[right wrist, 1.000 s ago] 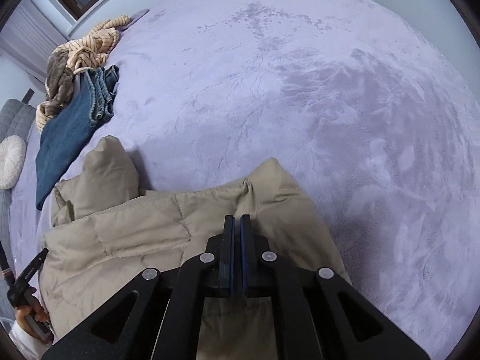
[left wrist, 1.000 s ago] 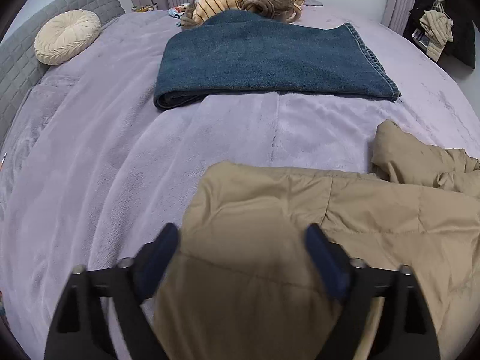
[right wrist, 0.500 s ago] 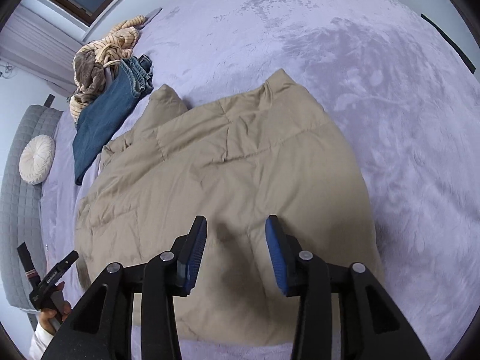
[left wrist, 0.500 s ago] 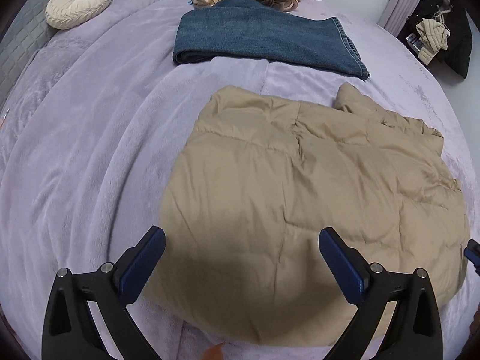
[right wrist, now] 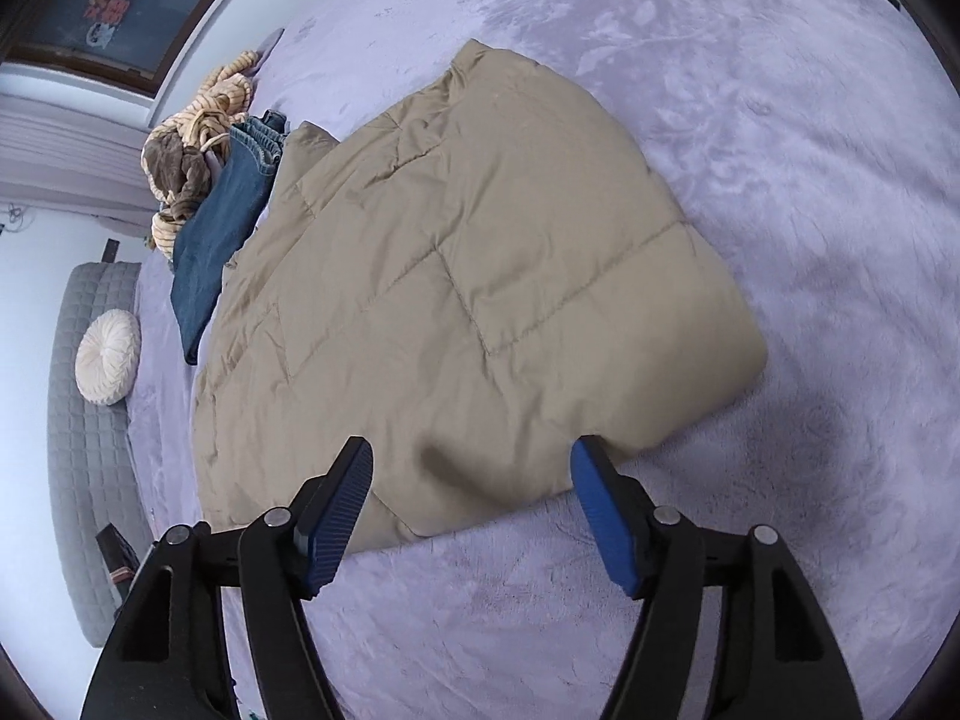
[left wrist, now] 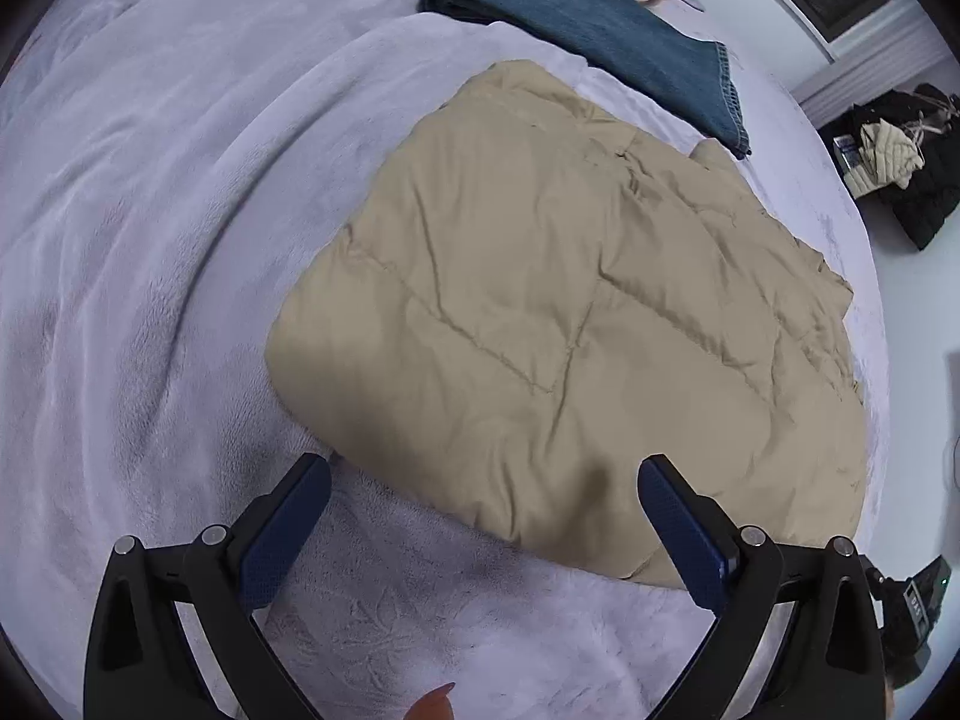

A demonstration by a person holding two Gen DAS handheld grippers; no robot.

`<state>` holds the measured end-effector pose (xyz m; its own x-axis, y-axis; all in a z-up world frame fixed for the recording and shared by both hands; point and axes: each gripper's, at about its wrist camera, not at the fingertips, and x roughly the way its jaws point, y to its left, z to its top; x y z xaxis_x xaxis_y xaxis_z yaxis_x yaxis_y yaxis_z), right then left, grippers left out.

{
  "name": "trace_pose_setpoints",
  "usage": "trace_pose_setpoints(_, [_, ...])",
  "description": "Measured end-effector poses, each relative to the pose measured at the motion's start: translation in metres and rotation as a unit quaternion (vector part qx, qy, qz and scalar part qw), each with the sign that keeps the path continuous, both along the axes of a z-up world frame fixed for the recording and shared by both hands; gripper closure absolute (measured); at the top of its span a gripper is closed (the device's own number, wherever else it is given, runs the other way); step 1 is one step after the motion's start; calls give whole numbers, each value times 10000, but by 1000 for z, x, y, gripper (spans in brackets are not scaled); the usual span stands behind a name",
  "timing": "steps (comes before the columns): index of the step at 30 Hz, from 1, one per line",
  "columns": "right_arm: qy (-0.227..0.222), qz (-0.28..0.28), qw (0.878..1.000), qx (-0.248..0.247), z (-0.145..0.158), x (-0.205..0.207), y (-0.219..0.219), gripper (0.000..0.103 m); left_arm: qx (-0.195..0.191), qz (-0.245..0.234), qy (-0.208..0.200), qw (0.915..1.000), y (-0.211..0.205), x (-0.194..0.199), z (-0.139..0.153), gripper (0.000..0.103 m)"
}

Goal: Fold large clothes

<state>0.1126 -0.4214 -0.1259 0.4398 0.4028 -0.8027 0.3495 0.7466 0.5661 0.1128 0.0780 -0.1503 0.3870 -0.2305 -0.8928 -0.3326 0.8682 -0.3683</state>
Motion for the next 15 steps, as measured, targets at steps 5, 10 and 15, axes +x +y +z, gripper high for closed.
trace_pose_setpoints(5, [49,-305,9986,432,-18,-5,-9,22,-320,303,-27,9990,19,-12,-16,1])
trace_pose_setpoints(10, [83,-639,9938,901,-40,-8,-16,19,-1534,500,-79,9869,37,-20,-42,1])
trace_pose_setpoints(15, [87,-896,9856,1429,-64,-1,-16,13,-1914,586,-192,9796,34,-6,-57,1])
